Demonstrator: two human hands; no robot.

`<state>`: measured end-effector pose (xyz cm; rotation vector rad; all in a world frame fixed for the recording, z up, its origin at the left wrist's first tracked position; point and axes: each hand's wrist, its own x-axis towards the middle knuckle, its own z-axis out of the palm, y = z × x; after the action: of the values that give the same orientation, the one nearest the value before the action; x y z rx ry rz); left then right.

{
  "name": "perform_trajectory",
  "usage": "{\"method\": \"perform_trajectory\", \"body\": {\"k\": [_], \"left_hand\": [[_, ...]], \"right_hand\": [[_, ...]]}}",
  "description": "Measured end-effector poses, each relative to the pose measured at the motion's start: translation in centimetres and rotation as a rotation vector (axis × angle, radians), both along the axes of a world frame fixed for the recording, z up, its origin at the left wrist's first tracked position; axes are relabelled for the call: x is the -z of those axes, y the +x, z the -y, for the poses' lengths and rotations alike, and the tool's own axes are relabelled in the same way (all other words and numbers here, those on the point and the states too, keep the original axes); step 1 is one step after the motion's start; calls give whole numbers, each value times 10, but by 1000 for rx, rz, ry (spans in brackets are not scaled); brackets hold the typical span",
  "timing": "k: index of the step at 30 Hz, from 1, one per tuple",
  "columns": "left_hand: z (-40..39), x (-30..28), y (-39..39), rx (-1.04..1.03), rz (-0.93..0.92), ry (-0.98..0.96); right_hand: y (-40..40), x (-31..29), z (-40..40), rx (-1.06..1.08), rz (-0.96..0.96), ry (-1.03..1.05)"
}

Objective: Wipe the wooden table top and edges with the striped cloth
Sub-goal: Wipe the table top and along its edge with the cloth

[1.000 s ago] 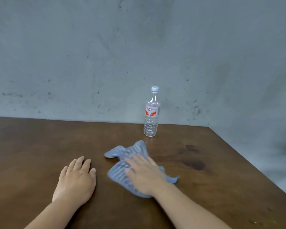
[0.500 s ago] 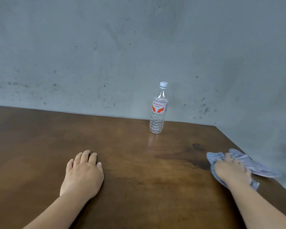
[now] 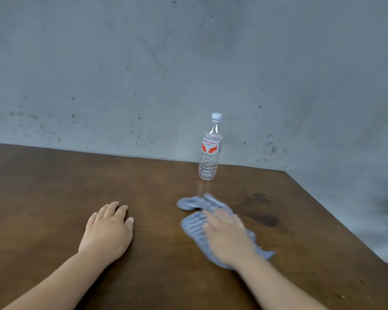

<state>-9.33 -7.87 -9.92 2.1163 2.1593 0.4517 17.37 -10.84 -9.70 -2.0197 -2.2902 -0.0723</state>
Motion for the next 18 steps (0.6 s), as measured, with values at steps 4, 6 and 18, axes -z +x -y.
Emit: {"method": "perform_trajectory", "body": {"k": [4,6,18], "left_hand": [[6,-7,-18,26,12,7],[12,-9,-33,18,4,19],[44,4,-58,11,-13,39]], "right_hand": [[130,-9,18,521,-150,1],[171,-11,34,667,-158,34],[-35,-4,-8,210,-108,-65]]}}
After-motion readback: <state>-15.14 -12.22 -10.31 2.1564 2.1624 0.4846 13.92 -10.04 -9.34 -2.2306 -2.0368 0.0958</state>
